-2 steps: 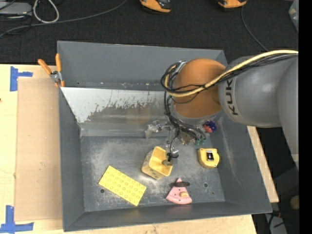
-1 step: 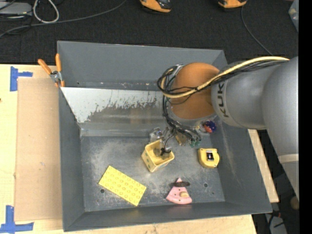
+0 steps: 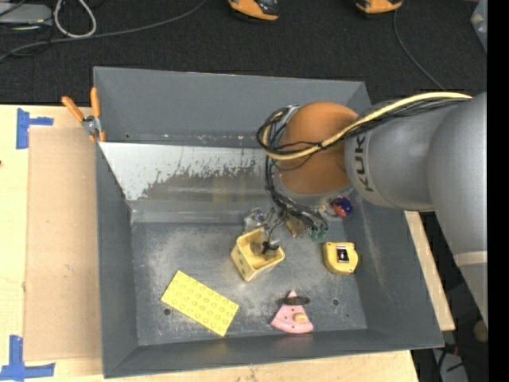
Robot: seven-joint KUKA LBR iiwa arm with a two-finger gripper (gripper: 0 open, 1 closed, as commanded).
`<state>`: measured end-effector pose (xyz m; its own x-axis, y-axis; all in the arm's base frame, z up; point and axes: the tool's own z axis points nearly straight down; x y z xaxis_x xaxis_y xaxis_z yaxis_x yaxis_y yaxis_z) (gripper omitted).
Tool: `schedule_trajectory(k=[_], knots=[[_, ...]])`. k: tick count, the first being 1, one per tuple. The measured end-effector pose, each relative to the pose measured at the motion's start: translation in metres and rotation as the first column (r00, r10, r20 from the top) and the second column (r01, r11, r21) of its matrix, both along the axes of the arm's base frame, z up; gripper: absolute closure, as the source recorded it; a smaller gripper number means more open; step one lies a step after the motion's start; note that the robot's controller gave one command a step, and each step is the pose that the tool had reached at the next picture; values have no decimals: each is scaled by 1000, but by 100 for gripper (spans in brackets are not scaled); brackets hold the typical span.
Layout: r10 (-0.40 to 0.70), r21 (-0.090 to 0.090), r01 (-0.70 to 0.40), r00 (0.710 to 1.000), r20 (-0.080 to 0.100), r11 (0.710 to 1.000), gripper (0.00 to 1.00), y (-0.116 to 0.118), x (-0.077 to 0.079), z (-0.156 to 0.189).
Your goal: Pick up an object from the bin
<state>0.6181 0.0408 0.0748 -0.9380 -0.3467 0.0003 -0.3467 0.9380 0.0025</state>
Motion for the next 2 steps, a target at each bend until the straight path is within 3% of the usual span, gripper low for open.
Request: schedule_trajectory(k=[1, 2], knots=[[61, 2, -61, 998, 5, 998, 100, -1, -60, -3], [92, 1, -92, 996, 16, 996, 100, -65, -16, -4]])
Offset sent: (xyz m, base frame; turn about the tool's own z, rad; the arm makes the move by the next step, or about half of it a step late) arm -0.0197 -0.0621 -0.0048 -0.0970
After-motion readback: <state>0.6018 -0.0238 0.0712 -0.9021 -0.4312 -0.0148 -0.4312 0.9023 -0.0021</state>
